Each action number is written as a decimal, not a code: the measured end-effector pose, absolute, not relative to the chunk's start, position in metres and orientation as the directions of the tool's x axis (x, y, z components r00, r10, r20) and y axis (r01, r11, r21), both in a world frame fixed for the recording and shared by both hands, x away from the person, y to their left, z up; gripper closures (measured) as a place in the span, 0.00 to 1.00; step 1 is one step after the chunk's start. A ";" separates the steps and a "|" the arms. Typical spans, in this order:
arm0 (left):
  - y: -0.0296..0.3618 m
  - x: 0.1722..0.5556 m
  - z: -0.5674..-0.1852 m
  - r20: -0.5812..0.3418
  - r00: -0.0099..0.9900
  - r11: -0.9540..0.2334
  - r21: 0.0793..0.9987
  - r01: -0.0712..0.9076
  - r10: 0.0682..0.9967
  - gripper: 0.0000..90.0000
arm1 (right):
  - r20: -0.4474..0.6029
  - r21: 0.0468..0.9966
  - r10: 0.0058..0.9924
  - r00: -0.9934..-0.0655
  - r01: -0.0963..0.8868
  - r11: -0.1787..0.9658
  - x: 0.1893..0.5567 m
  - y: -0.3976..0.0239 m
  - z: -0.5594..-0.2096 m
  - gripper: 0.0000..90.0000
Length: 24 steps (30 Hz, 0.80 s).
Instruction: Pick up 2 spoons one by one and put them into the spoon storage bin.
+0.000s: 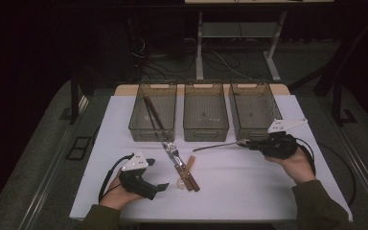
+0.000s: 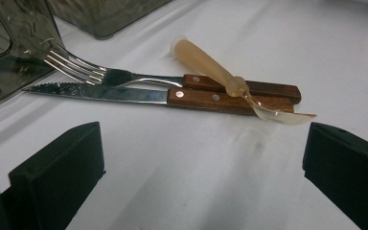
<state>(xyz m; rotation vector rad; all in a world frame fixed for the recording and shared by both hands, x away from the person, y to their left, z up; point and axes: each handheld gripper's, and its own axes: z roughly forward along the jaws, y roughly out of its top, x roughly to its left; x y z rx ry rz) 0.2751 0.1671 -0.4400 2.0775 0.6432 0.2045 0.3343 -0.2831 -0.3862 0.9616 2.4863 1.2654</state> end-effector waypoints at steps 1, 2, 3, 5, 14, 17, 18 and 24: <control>0.167 0.275 -0.440 -0.101 0.850 -0.439 0.821 0.365 0.517 0.00 | 0.115 0.779 0.638 -0.762 0.468 0.418 0.337 -0.283 -0.384 0.97; 0.167 0.275 -0.440 -0.102 0.850 -0.438 0.821 0.366 0.518 0.00 | 0.112 0.780 0.652 -0.750 0.473 0.410 0.339 -0.284 -0.382 0.97; 0.167 0.275 -0.440 -0.102 0.849 -0.438 0.821 0.366 0.518 0.00 | 0.114 0.781 0.668 -0.736 0.482 0.397 0.341 -0.284 -0.380 0.97; 0.167 0.275 -0.440 -0.103 0.850 -0.437 0.822 0.365 0.516 0.00 | 0.115 0.788 0.696 -0.709 0.492 0.370 0.345 -0.284 -0.376 0.97; 0.167 0.274 -0.440 -0.106 0.853 -0.436 0.823 0.364 0.510 0.00 | 0.099 0.793 0.787 -0.609 0.526 0.307 0.368 -0.274 -0.360 0.97; 0.167 0.274 -0.440 -0.106 0.855 -0.437 0.823 0.362 0.508 0.00 | 0.094 0.787 0.793 -0.602 0.532 0.311 0.377 -0.269 -0.357 0.97; 0.167 0.274 -0.440 -0.106 0.855 -0.437 0.823 0.362 0.508 0.00 | 0.089 0.784 0.795 -0.600 0.535 0.316 0.380 -0.266 -0.356 0.97; 0.167 0.275 -0.439 -0.106 0.857 -0.438 0.824 0.360 0.505 0.00 | 0.045 0.757 0.825 -0.564 0.558 0.340 0.395 -0.247 -0.355 0.97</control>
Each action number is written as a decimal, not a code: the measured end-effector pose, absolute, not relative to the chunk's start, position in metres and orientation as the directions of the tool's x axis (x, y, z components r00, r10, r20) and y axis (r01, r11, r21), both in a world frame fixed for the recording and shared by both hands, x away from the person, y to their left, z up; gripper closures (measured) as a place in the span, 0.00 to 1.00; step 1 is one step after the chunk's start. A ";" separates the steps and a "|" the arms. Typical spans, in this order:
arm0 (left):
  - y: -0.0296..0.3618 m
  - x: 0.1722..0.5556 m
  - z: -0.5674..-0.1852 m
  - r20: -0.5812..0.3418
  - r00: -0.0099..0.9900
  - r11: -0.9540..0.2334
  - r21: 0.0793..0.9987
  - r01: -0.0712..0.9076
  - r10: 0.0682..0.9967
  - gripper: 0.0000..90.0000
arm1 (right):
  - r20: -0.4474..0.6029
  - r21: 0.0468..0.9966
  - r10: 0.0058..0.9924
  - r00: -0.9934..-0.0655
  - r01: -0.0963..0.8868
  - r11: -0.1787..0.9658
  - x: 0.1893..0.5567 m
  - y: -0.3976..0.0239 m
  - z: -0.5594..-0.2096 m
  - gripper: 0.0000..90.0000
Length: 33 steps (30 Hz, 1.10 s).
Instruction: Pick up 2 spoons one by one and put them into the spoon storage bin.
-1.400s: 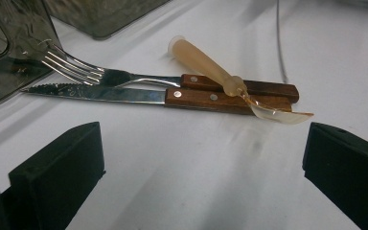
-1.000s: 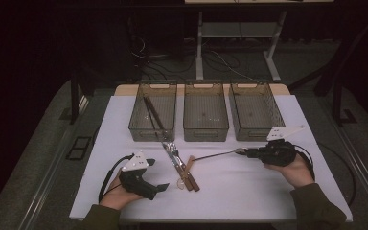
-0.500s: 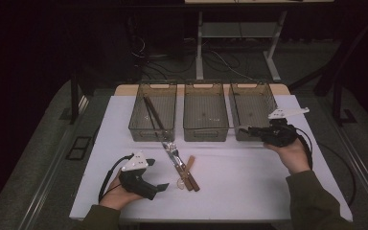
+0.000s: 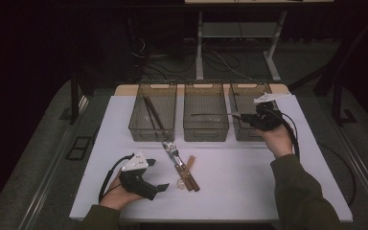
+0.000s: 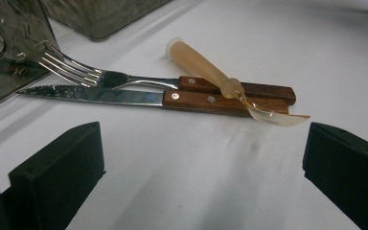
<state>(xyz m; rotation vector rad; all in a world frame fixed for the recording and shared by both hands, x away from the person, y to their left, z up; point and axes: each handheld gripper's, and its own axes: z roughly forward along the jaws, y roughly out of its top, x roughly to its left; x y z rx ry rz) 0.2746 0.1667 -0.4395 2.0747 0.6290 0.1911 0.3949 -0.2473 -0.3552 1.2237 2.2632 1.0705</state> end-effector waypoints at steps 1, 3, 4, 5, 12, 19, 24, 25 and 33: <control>0.167 0.275 -0.439 -0.106 0.857 -0.439 0.824 0.360 0.503 0.00 | 0.039 0.754 0.832 -0.554 0.562 0.339 0.397 -0.244 -0.355 0.97; 0.166 0.275 -0.439 -0.106 0.858 -0.439 0.824 0.359 0.502 0.00 | 0.034 0.753 0.843 -0.537 0.568 0.332 0.403 -0.240 -0.355 0.97; 0.166 0.275 -0.439 -0.106 0.859 -0.439 0.824 0.358 0.501 0.00 | 0.032 0.753 0.847 -0.530 0.570 0.328 0.407 -0.239 -0.355 0.97; 0.166 0.275 -0.439 -0.107 0.859 -0.439 0.824 0.358 0.501 0.00 | 0.031 0.751 0.857 -0.514 0.578 0.319 0.410 -0.236 -0.355 0.97; 0.166 0.275 -0.440 -0.114 0.858 -0.429 0.829 0.360 0.500 0.00 | 0.021 0.742 0.887 -0.462 0.602 0.296 0.432 -0.217 -0.358 0.97; 0.166 0.274 -0.439 -0.124 0.857 -0.415 0.835 0.362 0.500 0.00 | 0.010 0.728 0.904 -0.426 0.623 0.286 0.446 -0.198 -0.364 0.97; 0.165 0.275 -0.439 -0.125 0.858 -0.414 0.835 0.362 0.498 0.00 | 0.005 0.719 0.909 -0.418 0.633 0.288 0.450 -0.193 -0.367 0.96; 0.165 0.275 -0.439 -0.125 0.858 -0.414 0.835 0.362 0.498 0.00 | 0.003 0.717 0.907 -0.422 0.633 0.292 0.450 -0.193 -0.367 0.96; 0.165 0.274 -0.439 -0.124 0.858 -0.416 0.834 0.362 0.498 0.00 | 0.017 0.727 0.892 -0.453 0.618 0.300 0.449 -0.191 -0.368 0.74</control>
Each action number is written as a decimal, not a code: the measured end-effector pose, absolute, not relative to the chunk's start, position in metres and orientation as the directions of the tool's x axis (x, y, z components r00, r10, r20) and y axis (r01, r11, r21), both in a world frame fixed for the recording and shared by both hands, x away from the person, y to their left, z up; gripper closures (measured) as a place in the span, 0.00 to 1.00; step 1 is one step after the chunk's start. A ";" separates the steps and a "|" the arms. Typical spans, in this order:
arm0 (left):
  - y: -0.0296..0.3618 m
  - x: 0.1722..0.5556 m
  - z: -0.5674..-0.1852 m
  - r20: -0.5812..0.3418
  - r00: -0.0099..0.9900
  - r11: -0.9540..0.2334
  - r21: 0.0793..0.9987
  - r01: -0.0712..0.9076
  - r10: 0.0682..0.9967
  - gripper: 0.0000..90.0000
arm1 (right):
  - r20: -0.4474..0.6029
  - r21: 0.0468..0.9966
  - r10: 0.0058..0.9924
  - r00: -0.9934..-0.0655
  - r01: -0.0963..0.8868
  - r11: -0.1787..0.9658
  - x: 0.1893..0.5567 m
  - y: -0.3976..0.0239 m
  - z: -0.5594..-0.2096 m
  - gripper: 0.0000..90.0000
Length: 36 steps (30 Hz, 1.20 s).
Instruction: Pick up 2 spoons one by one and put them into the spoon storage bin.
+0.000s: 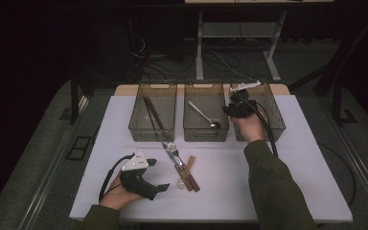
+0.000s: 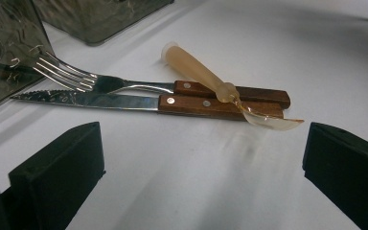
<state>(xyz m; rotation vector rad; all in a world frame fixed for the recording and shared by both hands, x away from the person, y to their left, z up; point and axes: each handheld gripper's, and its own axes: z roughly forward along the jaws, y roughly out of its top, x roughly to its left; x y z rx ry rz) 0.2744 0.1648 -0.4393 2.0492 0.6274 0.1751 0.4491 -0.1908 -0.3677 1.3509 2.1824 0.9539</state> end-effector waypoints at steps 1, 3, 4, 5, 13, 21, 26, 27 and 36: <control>0.165 0.274 -0.439 -0.124 0.858 -0.416 0.834 0.362 0.498 0.00 | 0.023 0.727 0.889 -0.458 0.618 0.300 0.449 -0.191 -0.367 0.72; 0.165 0.274 -0.439 -0.124 0.858 -0.416 0.834 0.363 0.498 0.00 | 0.026 0.730 0.888 -0.458 0.616 0.296 0.448 -0.192 -0.367 0.67; 0.165 0.275 -0.439 -0.124 0.858 -0.417 0.834 0.362 0.498 0.00 | 0.029 0.734 0.886 -0.464 0.611 0.296 0.448 -0.192 -0.366 0.66; 0.165 0.275 -0.439 -0.124 0.858 -0.417 0.834 0.362 0.499 0.00 | 0.038 0.739 0.883 -0.467 0.609 0.290 0.447 -0.193 -0.366 0.64; 0.165 0.275 -0.440 -0.123 0.857 -0.417 0.833 0.363 0.500 0.00 | 0.096 0.776 0.842 -0.530 0.570 0.270 0.430 -0.200 -0.359 0.48; 0.166 0.276 -0.440 -0.111 0.859 -0.435 0.826 0.360 0.500 0.00 | 0.119 0.788 0.789 -0.603 0.541 0.295 0.405 -0.210 -0.359 0.39; 0.166 0.276 -0.440 -0.108 0.858 -0.437 0.825 0.359 0.503 0.00 | 0.116 0.789 0.753 -0.647 0.521 0.326 0.387 -0.213 -0.365 0.37; 0.166 0.276 -0.440 -0.107 0.857 -0.437 0.824 0.360 0.504 0.00 | 0.119 0.788 0.750 -0.651 0.521 0.328 0.384 -0.215 -0.366 0.37; 0.166 0.276 -0.440 -0.110 0.849 -0.434 0.821 0.370 0.516 0.00 | 0.123 0.803 0.729 -0.674 0.499 0.326 0.349 -0.233 -0.386 0.30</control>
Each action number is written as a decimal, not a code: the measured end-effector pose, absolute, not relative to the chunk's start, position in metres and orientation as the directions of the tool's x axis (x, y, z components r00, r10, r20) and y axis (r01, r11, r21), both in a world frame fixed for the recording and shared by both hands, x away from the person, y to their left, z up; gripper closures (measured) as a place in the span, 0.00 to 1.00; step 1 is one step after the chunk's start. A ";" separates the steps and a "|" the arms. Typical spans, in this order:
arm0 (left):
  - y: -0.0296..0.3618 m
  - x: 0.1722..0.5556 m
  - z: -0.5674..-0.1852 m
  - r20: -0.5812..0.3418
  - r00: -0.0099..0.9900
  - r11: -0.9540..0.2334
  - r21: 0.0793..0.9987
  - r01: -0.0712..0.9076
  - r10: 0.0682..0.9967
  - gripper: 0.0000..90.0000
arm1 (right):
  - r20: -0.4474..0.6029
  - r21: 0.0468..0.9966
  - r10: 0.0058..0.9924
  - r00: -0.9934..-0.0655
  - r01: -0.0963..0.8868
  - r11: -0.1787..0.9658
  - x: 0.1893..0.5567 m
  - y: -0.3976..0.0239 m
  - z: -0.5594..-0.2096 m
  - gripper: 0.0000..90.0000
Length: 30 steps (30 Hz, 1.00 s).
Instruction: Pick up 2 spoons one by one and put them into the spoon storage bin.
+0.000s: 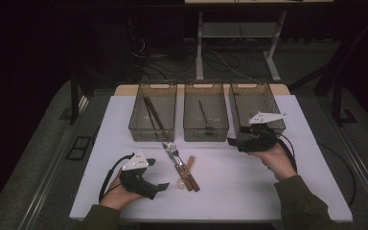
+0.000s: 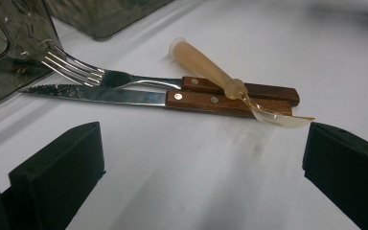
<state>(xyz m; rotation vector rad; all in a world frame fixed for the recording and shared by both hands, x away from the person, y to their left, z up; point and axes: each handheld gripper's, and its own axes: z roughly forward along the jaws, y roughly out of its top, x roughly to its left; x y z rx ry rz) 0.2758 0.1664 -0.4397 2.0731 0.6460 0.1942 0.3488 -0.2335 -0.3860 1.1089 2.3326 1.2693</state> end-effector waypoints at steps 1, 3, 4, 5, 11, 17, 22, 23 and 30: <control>0.166 0.276 -0.440 -0.110 0.849 -0.435 0.821 0.370 0.517 0.00 | 0.120 0.805 0.727 -0.676 0.494 0.327 0.344 -0.236 -0.389 0.29; 0.166 0.276 -0.439 -0.107 0.849 -0.436 0.820 0.370 0.518 0.00 | 0.123 0.812 0.721 -0.682 0.487 0.323 0.335 -0.241 -0.394 0.27; 0.166 0.276 -0.439 -0.105 0.849 -0.438 0.820 0.369 0.518 0.00 | 0.128 0.811 0.719 -0.683 0.489 0.321 0.330 -0.243 -0.397 0.26; 0.166 0.276 -0.439 -0.102 0.849 -0.440 0.819 0.368 0.519 0.00 | 0.132 0.814 0.715 -0.686 0.487 0.317 0.325 -0.246 -0.399 0.24; 0.167 0.276 -0.439 -0.103 0.839 -0.440 0.814 0.380 0.534 0.01 | 0.131 0.807 0.715 -0.686 0.493 0.325 0.301 -0.261 -0.418 0.20; 0.166 0.278 -0.437 -0.114 0.830 -0.446 0.800 0.402 0.546 0.07 | 0.121 0.809 0.729 -0.674 0.492 0.321 0.279 -0.276 -0.431 0.20; 0.162 0.282 -0.431 -0.112 0.830 -0.444 0.802 0.400 0.547 0.14 | 0.102 0.810 0.752 -0.652 0.493 0.317 0.264 -0.286 -0.438 0.20; 0.162 0.284 -0.430 -0.115 0.828 -0.438 0.804 0.402 0.549 0.15 | 0.108 0.812 0.749 -0.654 0.493 0.314 0.262 -0.287 -0.439 0.20; 0.150 0.295 -0.419 -0.131 0.806 -0.406 0.811 0.422 0.577 0.27 | 0.112 0.808 0.742 -0.661 0.495 0.320 0.259 -0.284 -0.443 0.19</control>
